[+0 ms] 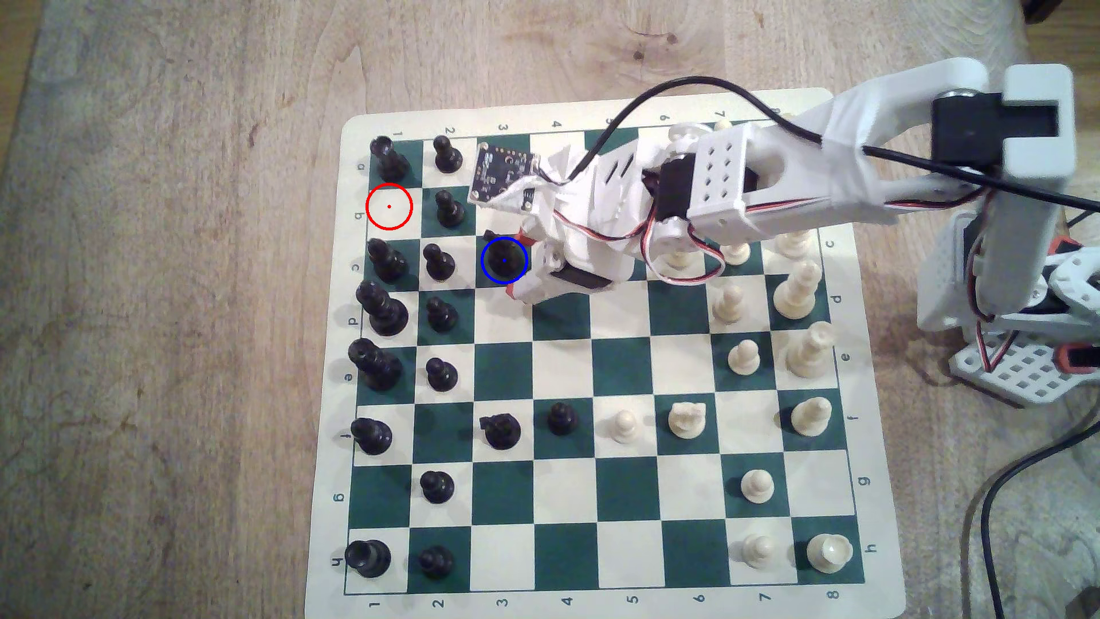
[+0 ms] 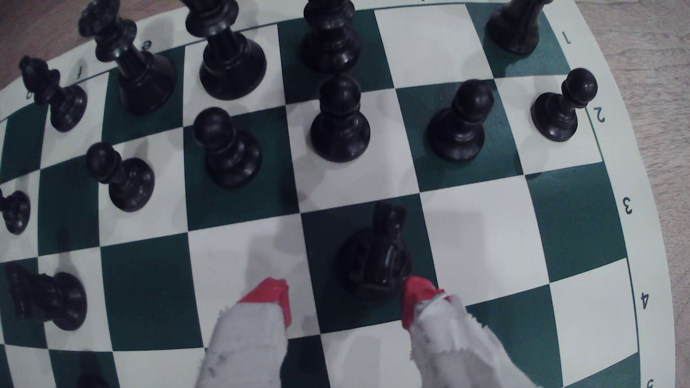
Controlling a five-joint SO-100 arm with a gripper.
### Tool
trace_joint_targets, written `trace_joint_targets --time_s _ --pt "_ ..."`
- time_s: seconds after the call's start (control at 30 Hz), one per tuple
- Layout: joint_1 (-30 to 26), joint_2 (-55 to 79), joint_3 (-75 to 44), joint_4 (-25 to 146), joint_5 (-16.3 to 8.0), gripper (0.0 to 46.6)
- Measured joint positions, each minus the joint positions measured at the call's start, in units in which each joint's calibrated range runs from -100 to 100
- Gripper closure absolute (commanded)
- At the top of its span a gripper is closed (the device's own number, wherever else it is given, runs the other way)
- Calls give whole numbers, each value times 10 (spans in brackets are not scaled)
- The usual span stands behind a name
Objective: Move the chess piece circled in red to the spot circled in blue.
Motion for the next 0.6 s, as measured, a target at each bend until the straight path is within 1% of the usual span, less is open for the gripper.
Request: trace_joint_targets --time_s 0.17,0.27,0.37,0.43,0.53,0.57,0.6 --pt "0 -73 48 29 0 302" --pt "-18 -138 99 53 -1 302" --pt "-21 -184 131 64 -2 302" --pt "-15 -243 180 73 -2 302" --pt "-24 -297 222 74 -7 302" --pt "-33 -358 277 68 -11 302" --pt "-37 -384 302 63 -12 302"
